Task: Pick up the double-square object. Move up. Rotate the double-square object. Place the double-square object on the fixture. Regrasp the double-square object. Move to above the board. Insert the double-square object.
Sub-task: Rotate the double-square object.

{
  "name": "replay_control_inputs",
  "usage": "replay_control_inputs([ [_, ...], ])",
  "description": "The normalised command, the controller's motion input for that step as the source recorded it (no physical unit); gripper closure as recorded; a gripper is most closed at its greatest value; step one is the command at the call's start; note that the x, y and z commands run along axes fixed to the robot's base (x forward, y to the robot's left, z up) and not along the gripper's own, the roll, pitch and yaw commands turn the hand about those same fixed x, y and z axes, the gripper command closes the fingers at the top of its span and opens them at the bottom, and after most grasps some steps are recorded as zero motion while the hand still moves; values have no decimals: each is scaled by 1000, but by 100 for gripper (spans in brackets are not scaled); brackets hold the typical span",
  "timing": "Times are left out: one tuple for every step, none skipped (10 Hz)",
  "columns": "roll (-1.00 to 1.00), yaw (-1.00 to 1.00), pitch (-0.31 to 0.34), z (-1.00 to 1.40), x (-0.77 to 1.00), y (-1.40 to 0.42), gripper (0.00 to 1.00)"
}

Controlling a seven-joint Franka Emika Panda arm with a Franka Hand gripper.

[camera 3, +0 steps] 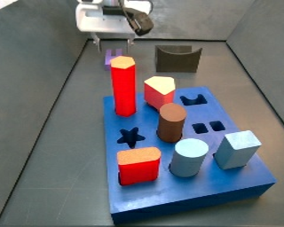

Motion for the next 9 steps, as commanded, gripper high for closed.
replay_control_inputs([
  [9,-6,48,1000,-13,5,0],
  [17,-10,65,1000,-15,8,0],
  [27,-14,73,1000,-18,11,0],
  [39,-17,77,1000,-23,13,0],
  [56,-20,76,1000,-31,15,0],
  [66,-19,79,923,-33,15,0],
  [75,-18,81,787,-33,14,0],
  [0,1000,0,0,0,0,0],
  [1,1000,1,-134,1,-10,0],
])
